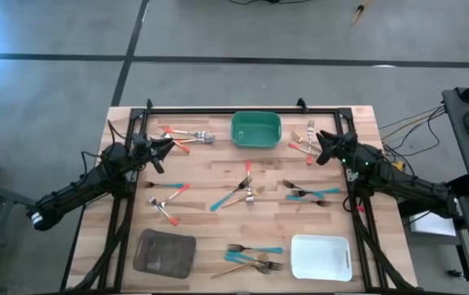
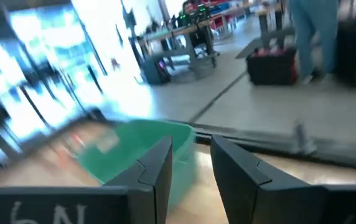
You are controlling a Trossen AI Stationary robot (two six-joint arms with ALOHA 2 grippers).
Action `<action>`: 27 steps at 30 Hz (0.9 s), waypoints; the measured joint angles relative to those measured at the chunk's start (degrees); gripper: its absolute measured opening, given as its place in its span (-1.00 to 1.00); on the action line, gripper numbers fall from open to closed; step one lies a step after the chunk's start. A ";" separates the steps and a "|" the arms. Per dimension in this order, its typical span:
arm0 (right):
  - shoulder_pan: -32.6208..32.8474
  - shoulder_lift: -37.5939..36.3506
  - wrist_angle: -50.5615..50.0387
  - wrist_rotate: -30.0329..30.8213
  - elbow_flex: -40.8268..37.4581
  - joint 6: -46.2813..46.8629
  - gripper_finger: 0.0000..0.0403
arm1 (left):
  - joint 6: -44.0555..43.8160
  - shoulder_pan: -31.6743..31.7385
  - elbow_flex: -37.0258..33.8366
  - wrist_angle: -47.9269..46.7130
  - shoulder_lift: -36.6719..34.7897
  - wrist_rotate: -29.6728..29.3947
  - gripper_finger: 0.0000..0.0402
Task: Sort silverware by color (type)
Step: Put the gold fork into the blue bin
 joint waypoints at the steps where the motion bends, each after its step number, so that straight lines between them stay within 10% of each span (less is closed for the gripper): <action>1: 0.00 0.00 0.69 0.04 0.00 3.33 -0.49 | -0.02 0.02 0.00 0.00 0.00 0.00 -0.61; 12: 0.00 0.11 8.48 0.17 0.07 12.66 -0.49 | -0.02 -0.01 0.00 0.00 0.00 0.02 -0.61; 27: -0.34 0.48 13.58 15.65 0.10 14.90 -0.49 | 0.00 0.02 0.00 0.00 0.00 0.01 -0.61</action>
